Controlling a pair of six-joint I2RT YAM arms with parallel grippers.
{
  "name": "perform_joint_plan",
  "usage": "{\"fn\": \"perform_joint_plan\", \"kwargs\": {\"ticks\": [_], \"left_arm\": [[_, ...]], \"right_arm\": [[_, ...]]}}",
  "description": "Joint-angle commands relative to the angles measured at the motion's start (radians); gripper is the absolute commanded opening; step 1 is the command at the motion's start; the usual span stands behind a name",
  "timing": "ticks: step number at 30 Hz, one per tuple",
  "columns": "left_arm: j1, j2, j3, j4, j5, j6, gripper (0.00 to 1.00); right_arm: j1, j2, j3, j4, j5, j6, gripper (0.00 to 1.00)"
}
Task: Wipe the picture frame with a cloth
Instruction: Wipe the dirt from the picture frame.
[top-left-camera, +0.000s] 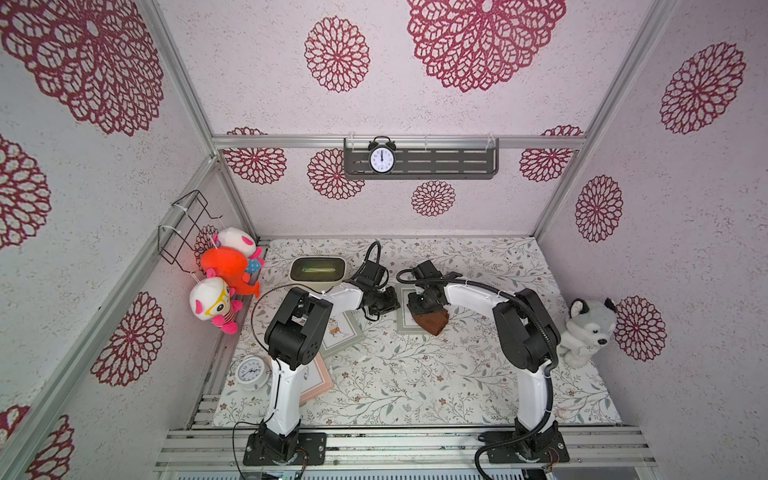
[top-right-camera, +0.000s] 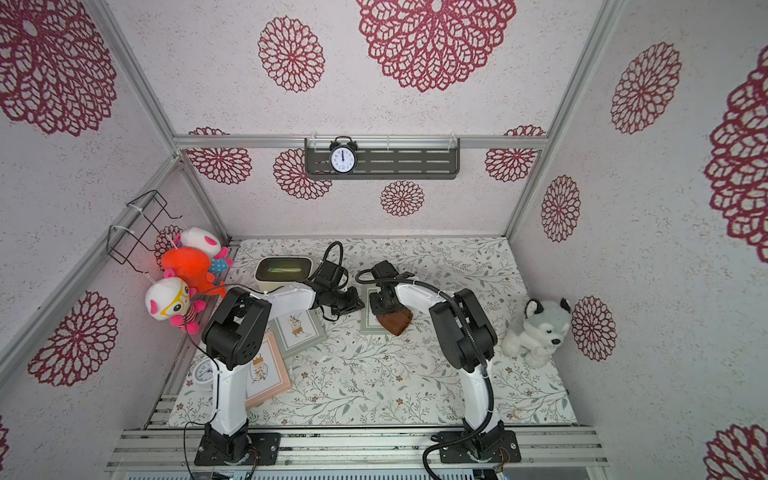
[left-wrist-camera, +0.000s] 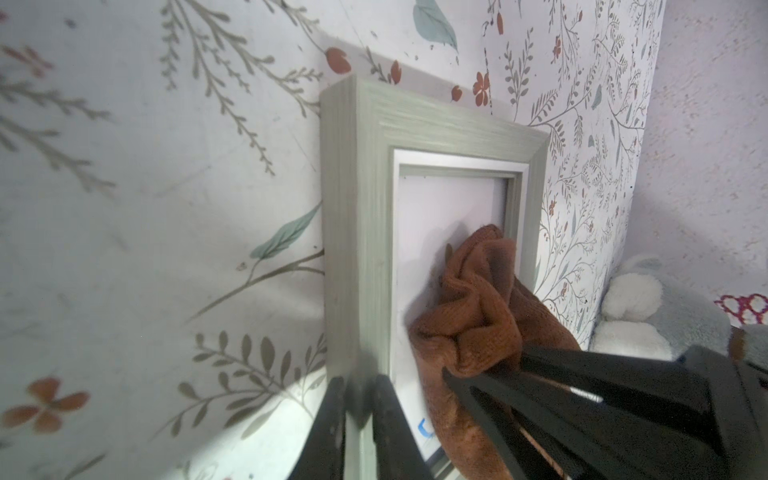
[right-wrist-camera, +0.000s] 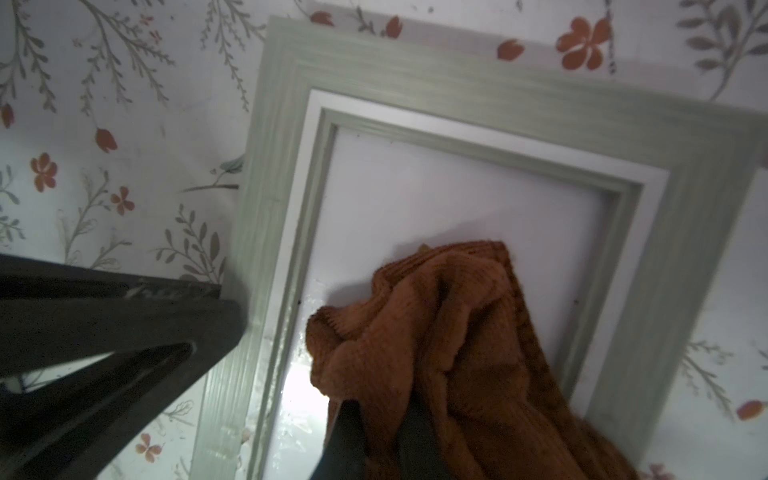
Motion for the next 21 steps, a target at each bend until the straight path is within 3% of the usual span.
{"fn": "perform_joint_plan", "kwargs": {"ticks": [1,4,6,9,17,19,21], "left_arm": [[-0.004,0.079,-0.041,-0.141,-0.083,0.007,0.16],[-0.004,0.083,-0.043,-0.138,-0.08,0.006,0.15],[-0.004,0.088,-0.042,-0.139,-0.078,0.001,0.15],[-0.004,0.09,-0.039,-0.14,-0.075,0.001,0.15],[-0.003,0.091,-0.039,-0.148,-0.082,0.002,0.15],[-0.003,0.09,-0.04,-0.147,-0.084,0.003,0.15],[-0.003,0.091,-0.039,-0.147,-0.085,0.002,0.15]], "right_arm": [[-0.07,0.01,-0.013,-0.096,0.111,0.0,0.0],[-0.04,-0.023,-0.047,-0.092,0.039,-0.071,0.0],[0.006,-0.023,-0.068,-0.086,-0.095,-0.12,0.0],[0.044,-0.012,-0.082,-0.057,-0.148,-0.133,0.0],[-0.056,0.022,-0.013,-0.097,0.134,-0.079,0.0],[-0.057,0.0,-0.032,-0.094,0.14,-0.116,0.0],[-0.029,-0.037,-0.078,-0.062,0.041,-0.174,0.0]]}}
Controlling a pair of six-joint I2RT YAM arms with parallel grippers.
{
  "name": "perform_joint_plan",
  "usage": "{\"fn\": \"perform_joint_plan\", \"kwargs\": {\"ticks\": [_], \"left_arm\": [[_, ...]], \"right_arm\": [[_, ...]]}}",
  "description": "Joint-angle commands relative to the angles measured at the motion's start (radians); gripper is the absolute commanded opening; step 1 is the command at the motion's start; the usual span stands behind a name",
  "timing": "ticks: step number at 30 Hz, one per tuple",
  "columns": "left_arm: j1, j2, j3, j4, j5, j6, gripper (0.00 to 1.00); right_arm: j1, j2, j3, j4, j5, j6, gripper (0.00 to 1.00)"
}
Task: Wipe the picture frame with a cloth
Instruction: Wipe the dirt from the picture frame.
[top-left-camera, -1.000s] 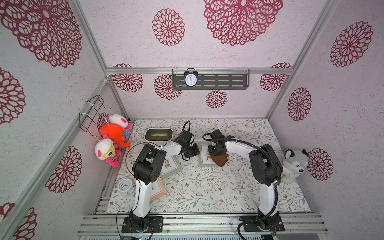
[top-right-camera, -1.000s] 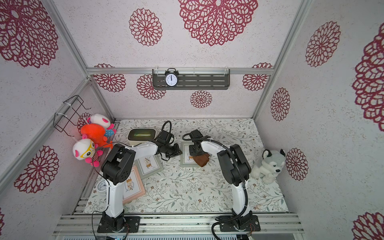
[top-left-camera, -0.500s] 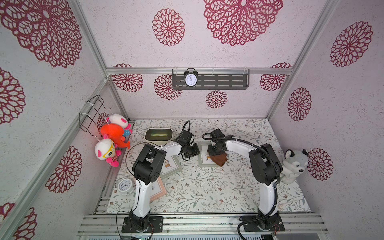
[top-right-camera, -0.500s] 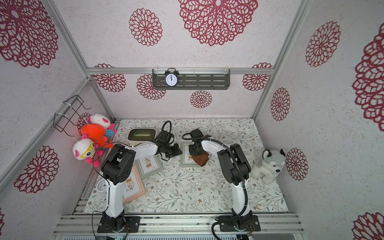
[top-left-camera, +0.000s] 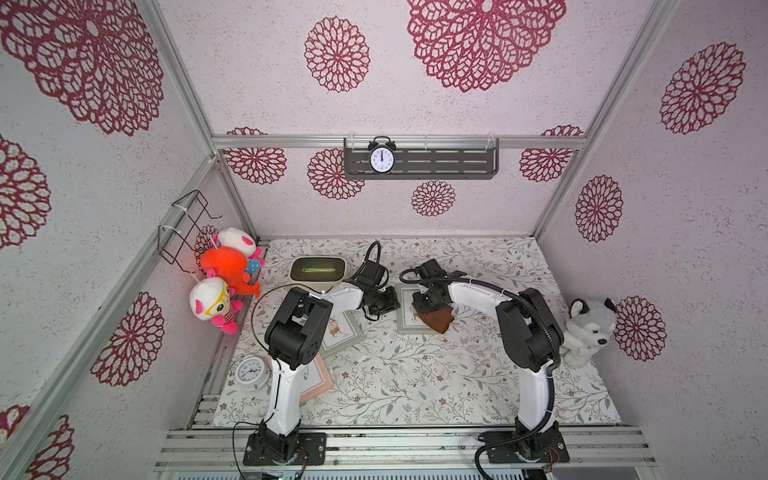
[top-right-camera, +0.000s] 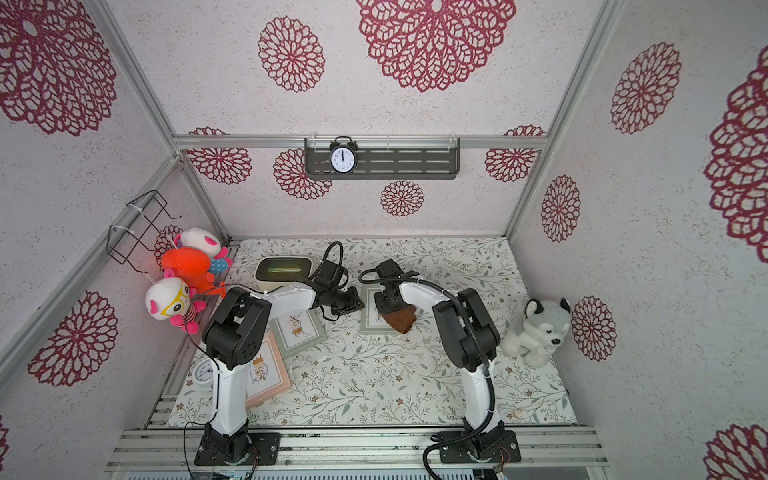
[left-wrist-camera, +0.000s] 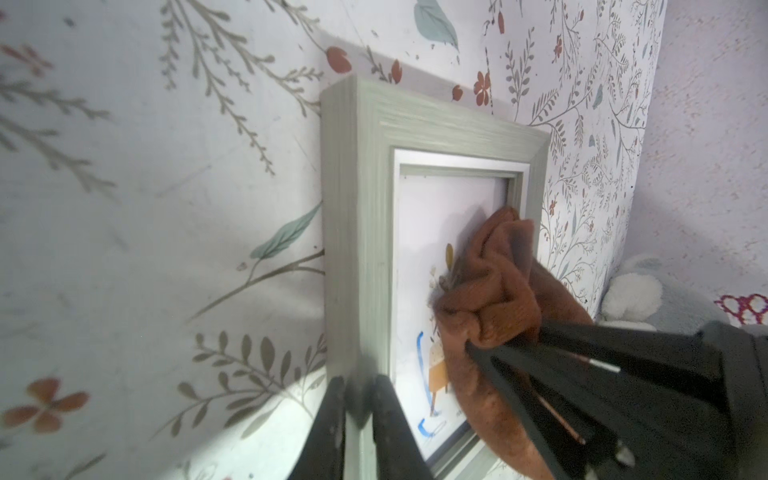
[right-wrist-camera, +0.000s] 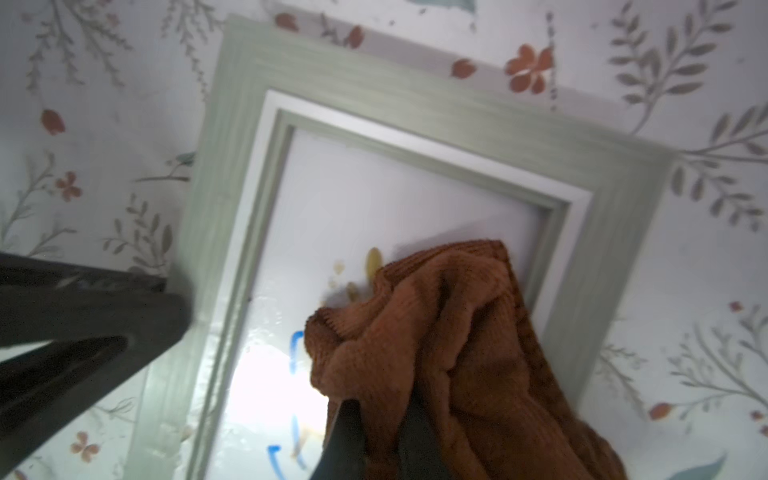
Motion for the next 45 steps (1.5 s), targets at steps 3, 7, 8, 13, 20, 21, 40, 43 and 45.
{"fn": "perform_joint_plan", "kwargs": {"ticks": [3,7,8,13,20,21,40,43,45], "left_arm": [[-0.002,0.091,-0.042,-0.145,-0.087,0.001,0.15],[-0.002,0.093,-0.042,-0.144,-0.089,0.002,0.15],[-0.002,0.092,-0.042,-0.145,-0.089,0.001,0.15],[-0.003,0.091,-0.044,-0.144,-0.091,0.002,0.15],[-0.003,0.094,-0.039,-0.144,-0.088,0.003,0.15],[-0.002,0.095,-0.039,-0.144,-0.088,0.003,0.15],[-0.002,0.098,-0.033,-0.152,-0.088,0.007,0.15],[-0.003,0.095,-0.035,-0.152,-0.091,0.011,0.15],[-0.003,0.096,-0.035,-0.153,-0.089,0.011,0.15]], "right_arm": [[0.055,-0.046,-0.1,-0.044,-0.133,-0.132,0.0],[0.063,-0.034,-0.09,-0.045,-0.164,-0.167,0.0],[0.057,-0.027,-0.076,-0.053,-0.141,-0.173,0.0],[-0.017,-0.028,-0.051,-0.093,0.002,-0.165,0.0],[0.068,-0.049,-0.094,-0.052,-0.132,-0.231,0.0],[0.077,-0.04,-0.09,-0.038,-0.131,-0.221,0.0],[0.003,0.028,0.004,-0.069,0.003,-0.059,0.0],[-0.065,0.023,0.004,-0.094,0.084,-0.001,0.0],[-0.053,0.01,0.003,-0.097,0.062,-0.013,0.0]]}}
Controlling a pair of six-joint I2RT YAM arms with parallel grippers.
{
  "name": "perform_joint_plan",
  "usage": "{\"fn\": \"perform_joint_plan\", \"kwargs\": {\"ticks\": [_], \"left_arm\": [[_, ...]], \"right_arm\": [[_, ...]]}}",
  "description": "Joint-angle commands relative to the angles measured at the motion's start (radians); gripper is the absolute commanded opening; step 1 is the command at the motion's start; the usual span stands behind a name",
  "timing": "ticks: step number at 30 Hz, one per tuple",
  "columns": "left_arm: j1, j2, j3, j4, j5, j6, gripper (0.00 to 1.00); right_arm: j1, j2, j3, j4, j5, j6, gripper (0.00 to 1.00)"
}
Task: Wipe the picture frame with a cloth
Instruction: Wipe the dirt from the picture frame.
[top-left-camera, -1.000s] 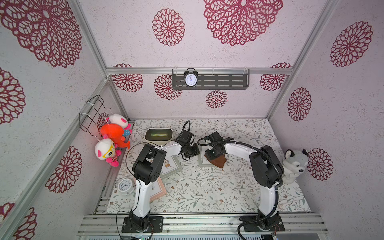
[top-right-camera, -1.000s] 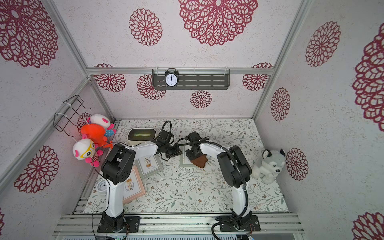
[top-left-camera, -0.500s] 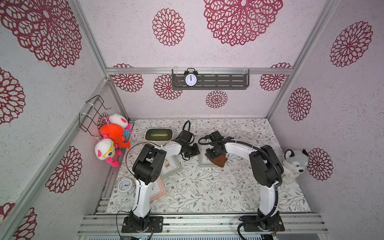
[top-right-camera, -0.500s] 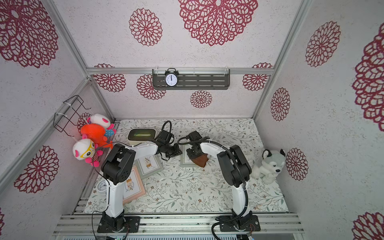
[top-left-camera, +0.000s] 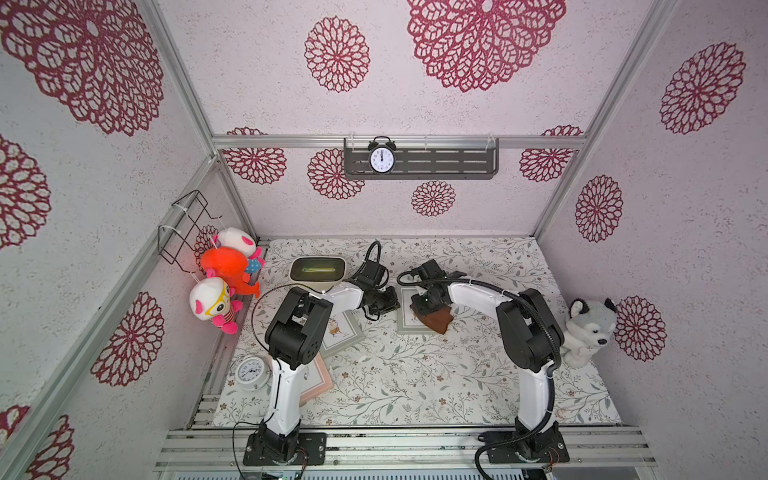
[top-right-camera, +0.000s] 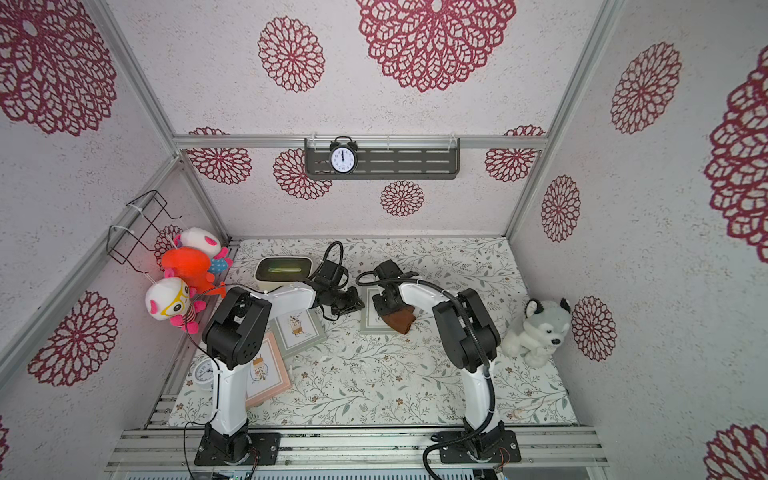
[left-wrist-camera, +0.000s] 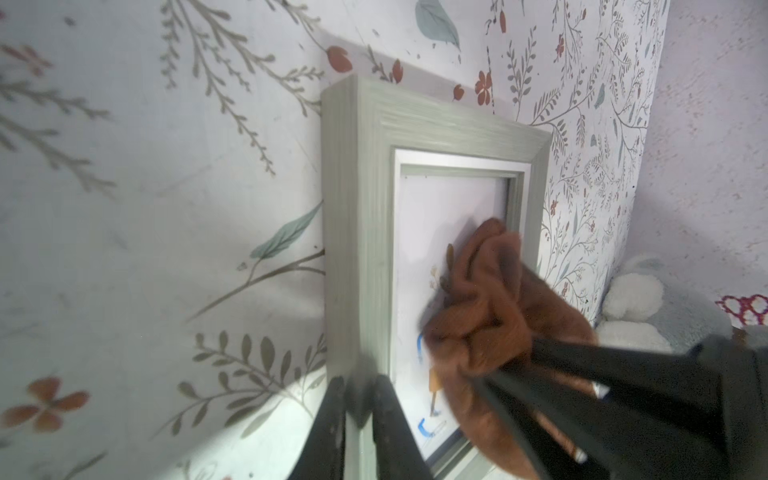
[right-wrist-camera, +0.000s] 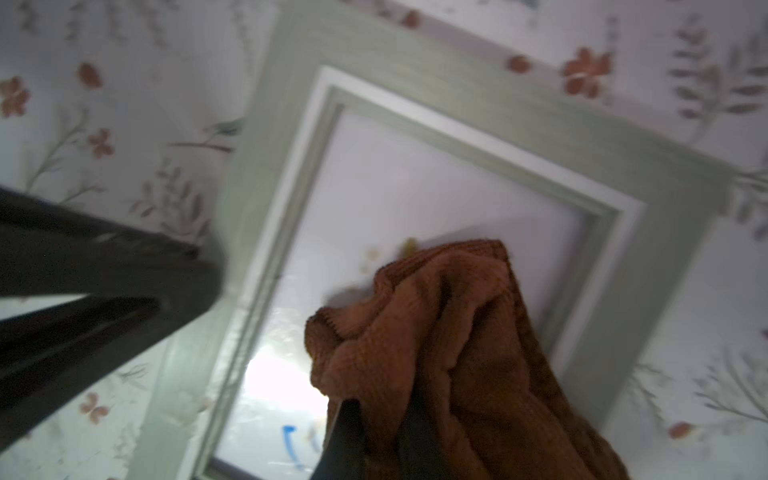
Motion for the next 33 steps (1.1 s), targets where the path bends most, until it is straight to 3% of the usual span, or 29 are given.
{"fn": "perform_joint_plan", "kwargs": {"ticks": [1,5,7,15,22,29,33], "left_arm": [[-0.002,0.095,-0.042,-0.142,-0.088,0.009,0.15],[-0.002,0.097,-0.039,-0.142,-0.089,0.005,0.15],[-0.003,0.096,-0.036,-0.146,-0.098,0.007,0.15],[-0.003,0.088,-0.045,-0.144,-0.097,0.014,0.15],[-0.002,0.089,-0.042,-0.145,-0.096,0.014,0.15],[-0.002,0.084,-0.052,-0.139,-0.096,0.014,0.15],[-0.003,0.088,-0.049,-0.136,-0.095,0.01,0.15]], "right_arm": [[-0.021,0.013,0.005,-0.081,0.057,0.042,0.0],[0.086,0.062,0.069,-0.061,-0.058,0.075,0.0],[0.089,0.091,0.089,-0.055,-0.054,0.098,0.0],[-0.026,0.065,0.051,-0.096,0.147,0.179,0.0],[0.111,0.124,0.117,-0.062,-0.002,0.199,0.0],[-0.036,0.087,0.047,-0.09,0.17,0.201,0.0],[0.049,0.059,0.017,-0.047,0.045,0.155,0.0]]}}
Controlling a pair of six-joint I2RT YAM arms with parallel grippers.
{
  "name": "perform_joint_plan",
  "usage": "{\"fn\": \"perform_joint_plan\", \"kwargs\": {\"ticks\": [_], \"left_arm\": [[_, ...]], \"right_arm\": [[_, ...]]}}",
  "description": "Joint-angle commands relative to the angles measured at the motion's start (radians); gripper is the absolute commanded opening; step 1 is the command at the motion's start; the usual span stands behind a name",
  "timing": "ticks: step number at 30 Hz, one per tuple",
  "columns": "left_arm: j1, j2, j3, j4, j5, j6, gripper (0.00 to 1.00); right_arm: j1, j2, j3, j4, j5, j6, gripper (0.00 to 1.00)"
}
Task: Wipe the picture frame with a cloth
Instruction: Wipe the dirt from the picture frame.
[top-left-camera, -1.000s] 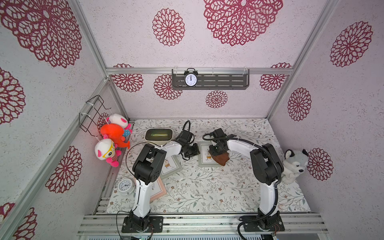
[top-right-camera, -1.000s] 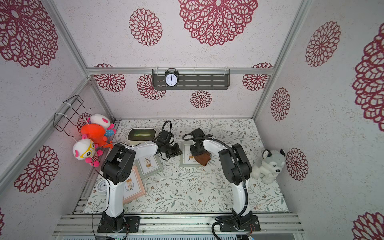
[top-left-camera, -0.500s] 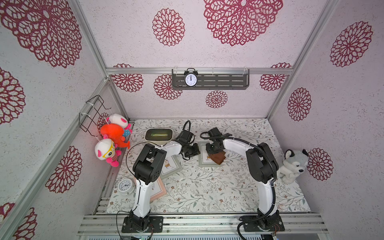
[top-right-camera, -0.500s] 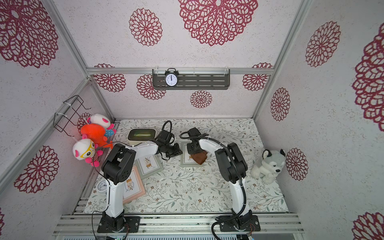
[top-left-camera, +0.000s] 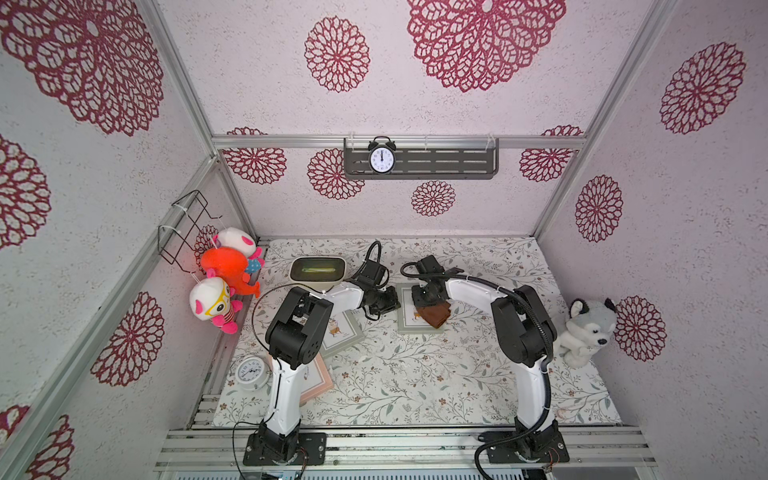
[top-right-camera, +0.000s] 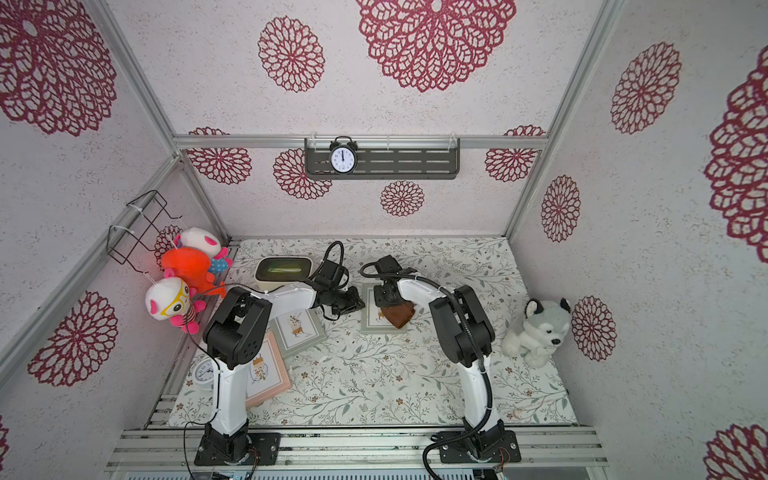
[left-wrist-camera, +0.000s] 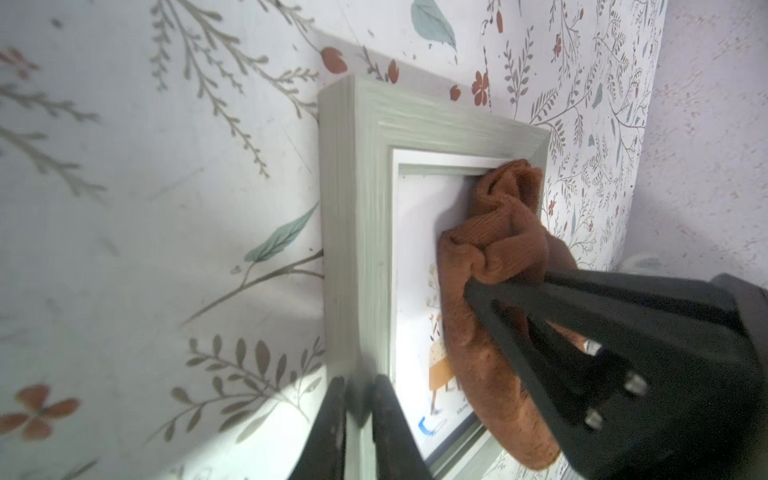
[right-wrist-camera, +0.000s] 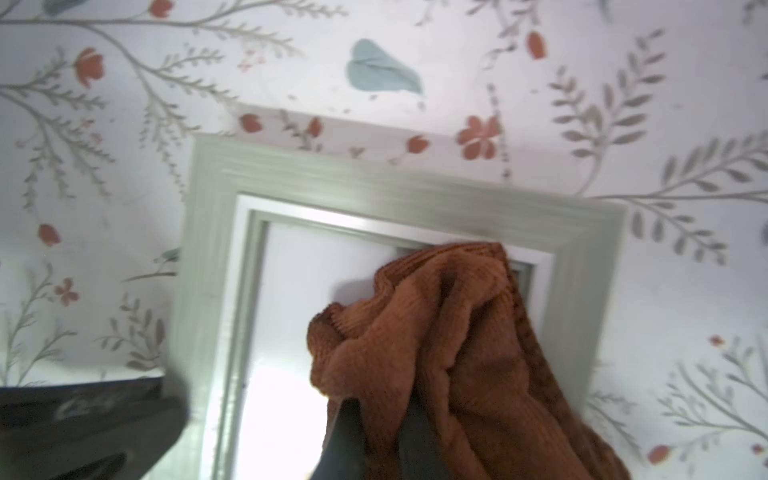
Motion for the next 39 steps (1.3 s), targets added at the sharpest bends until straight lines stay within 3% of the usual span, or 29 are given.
{"fn": "perform_joint_plan", "kwargs": {"ticks": [1,3,10,14,16,19,21,27,31,34,39], "left_arm": [[-0.003,0.087,-0.051,-0.137,-0.096,0.005,0.15],[-0.002,0.087,-0.05,-0.139,-0.097,0.003,0.15],[-0.003,0.086,-0.051,-0.14,-0.098,0.008,0.15],[-0.002,0.084,-0.053,-0.138,-0.099,0.005,0.15],[-0.002,0.085,-0.054,-0.138,-0.098,0.003,0.15],[-0.002,0.084,-0.054,-0.139,-0.098,0.003,0.15],[-0.001,0.086,-0.053,-0.139,-0.099,0.005,0.15],[0.001,0.089,-0.051,-0.137,-0.099,0.011,0.15],[0.0,0.091,-0.053,-0.135,-0.099,0.008,0.15],[0.001,0.093,-0.05,-0.137,-0.098,0.008,0.14],[0.0,0.095,-0.047,-0.139,-0.098,0.011,0.14]], "right_arm": [[0.062,0.007,-0.042,-0.081,-0.058,-0.027,0.0],[0.086,0.017,-0.036,-0.058,-0.129,-0.025,0.0],[-0.073,0.02,-0.03,-0.108,0.079,-0.022,0.0],[0.007,-0.013,-0.062,-0.085,-0.097,-0.111,0.0],[0.058,-0.034,-0.087,-0.096,-0.137,-0.141,0.0],[0.052,-0.079,-0.135,-0.094,-0.174,-0.156,0.0],[0.044,-0.101,-0.139,-0.116,-0.167,-0.187,0.0],[-0.032,-0.101,-0.107,-0.203,0.026,-0.232,0.0],[0.055,-0.098,-0.096,-0.18,-0.142,-0.314,0.0],[0.101,-0.06,-0.089,-0.156,-0.185,-0.317,0.0],[0.086,-0.058,-0.144,-0.111,-0.138,-0.286,0.0]]}}
